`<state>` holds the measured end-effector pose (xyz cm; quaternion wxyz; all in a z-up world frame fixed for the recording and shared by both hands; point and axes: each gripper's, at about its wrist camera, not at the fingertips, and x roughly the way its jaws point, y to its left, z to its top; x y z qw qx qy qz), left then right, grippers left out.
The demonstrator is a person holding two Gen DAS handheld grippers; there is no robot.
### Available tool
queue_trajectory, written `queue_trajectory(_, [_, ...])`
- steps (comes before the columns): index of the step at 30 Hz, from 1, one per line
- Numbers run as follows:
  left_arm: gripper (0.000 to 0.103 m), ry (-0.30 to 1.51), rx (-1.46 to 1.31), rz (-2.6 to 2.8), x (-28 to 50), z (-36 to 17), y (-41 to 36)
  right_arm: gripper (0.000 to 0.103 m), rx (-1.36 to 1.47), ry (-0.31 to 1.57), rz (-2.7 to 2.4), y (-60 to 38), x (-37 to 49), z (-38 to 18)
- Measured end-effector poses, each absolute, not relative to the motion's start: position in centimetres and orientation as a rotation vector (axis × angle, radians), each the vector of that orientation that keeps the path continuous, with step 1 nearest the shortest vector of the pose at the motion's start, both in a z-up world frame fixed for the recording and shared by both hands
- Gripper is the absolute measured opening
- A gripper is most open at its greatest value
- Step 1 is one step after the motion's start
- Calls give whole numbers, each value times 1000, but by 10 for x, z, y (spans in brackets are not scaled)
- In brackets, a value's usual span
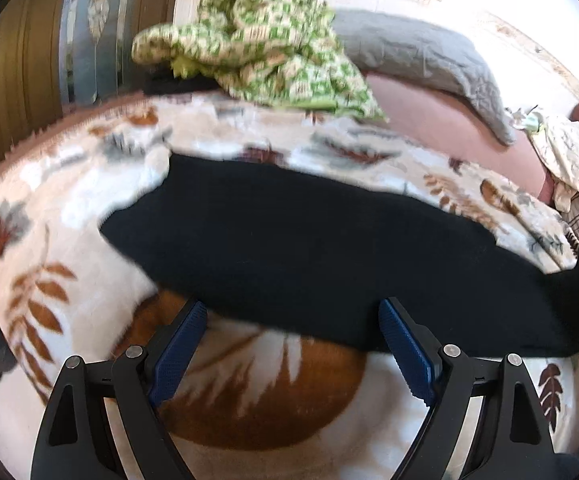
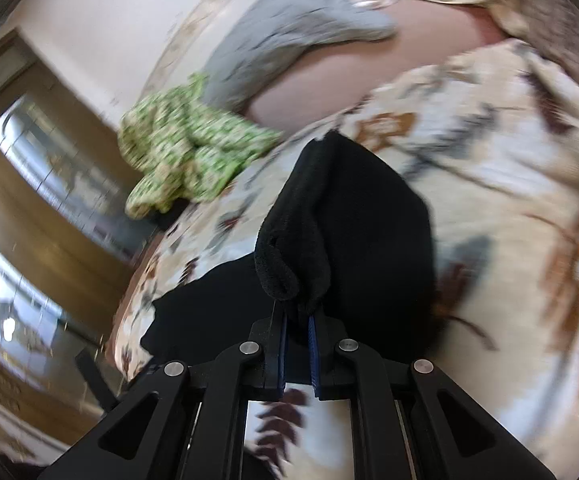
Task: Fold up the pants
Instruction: 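Lift the pants end with the right tool, fold it over, open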
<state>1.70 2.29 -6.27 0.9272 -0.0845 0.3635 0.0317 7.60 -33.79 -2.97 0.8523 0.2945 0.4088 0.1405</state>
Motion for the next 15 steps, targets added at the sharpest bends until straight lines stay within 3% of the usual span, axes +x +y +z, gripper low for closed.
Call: queue_trajectory(15, [93, 714, -160, 63, 19, -66, 24, 8, 454, 968, 574, -202, 127, -50])
